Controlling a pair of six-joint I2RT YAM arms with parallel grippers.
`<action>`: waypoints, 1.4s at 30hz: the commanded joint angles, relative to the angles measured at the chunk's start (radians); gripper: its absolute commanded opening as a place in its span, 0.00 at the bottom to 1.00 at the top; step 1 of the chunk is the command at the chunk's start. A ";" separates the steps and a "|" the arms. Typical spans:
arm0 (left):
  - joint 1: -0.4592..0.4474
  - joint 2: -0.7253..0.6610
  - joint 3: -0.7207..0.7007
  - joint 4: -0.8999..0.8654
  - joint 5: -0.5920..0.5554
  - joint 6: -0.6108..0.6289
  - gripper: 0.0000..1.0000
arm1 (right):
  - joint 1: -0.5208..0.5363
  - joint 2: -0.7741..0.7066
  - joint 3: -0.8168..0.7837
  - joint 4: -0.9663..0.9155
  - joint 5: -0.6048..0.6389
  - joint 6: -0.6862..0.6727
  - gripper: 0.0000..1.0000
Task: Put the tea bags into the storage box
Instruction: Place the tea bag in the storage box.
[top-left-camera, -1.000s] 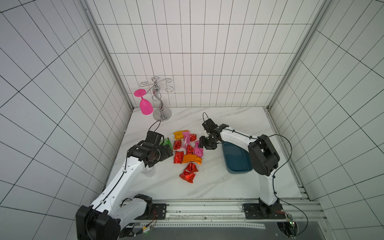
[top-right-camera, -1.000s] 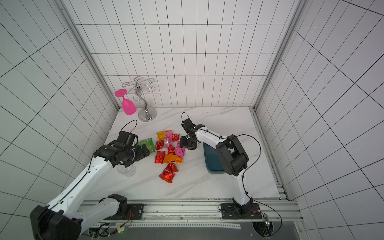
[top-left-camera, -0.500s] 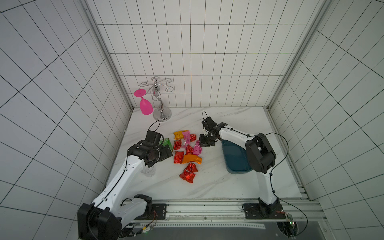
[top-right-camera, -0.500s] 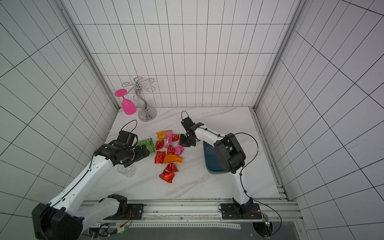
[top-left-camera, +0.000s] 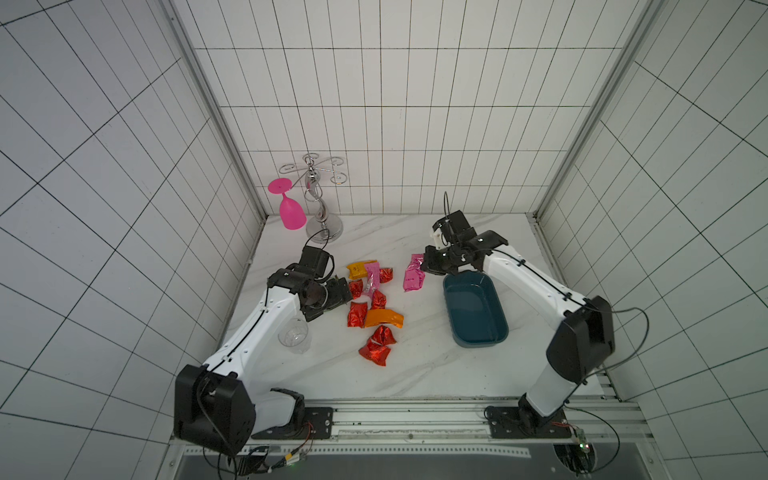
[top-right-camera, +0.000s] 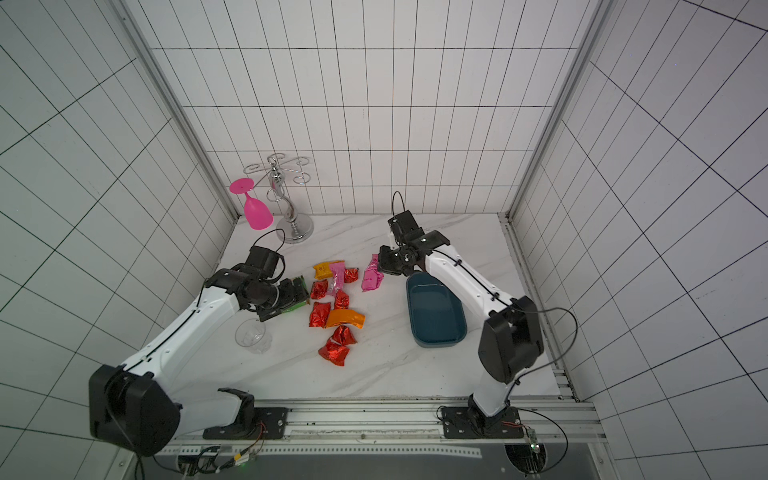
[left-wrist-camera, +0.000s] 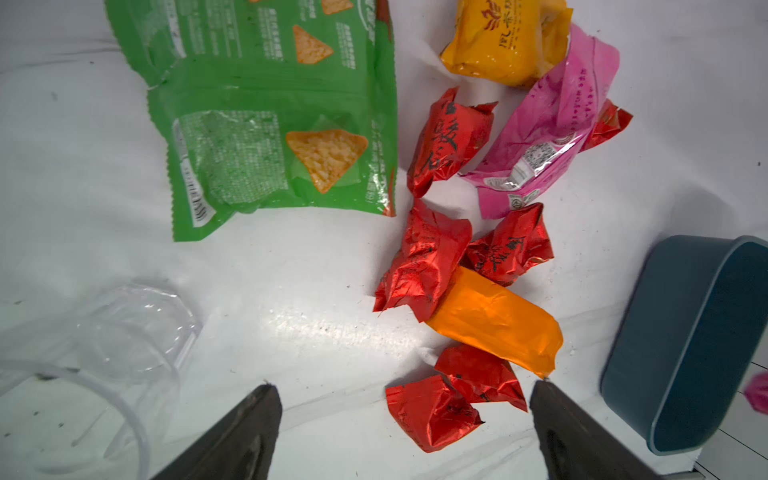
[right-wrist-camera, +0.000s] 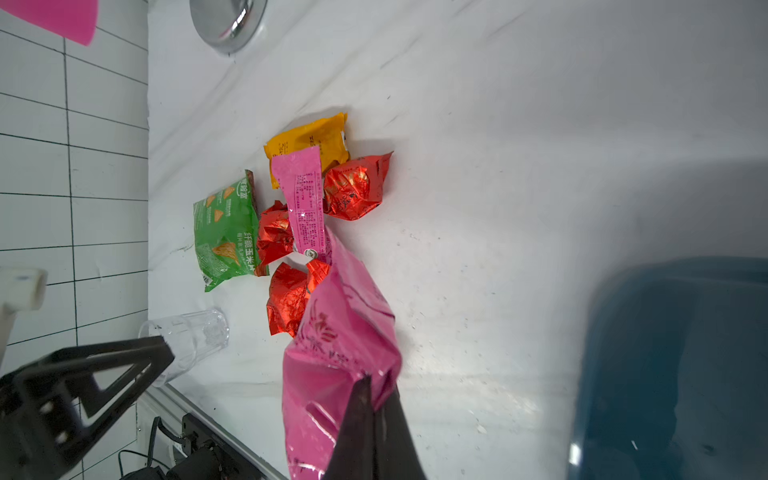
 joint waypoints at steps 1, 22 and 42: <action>-0.004 0.060 0.070 0.072 0.084 0.007 0.97 | -0.060 -0.110 -0.102 -0.188 0.082 -0.068 0.00; -0.089 0.017 -0.017 0.143 0.054 -0.074 0.97 | -0.194 -0.110 -0.271 -0.215 0.237 -0.260 0.00; -0.079 -0.146 -0.123 0.098 -0.011 -0.108 0.98 | -0.183 -0.067 -0.125 -0.220 0.199 -0.308 0.38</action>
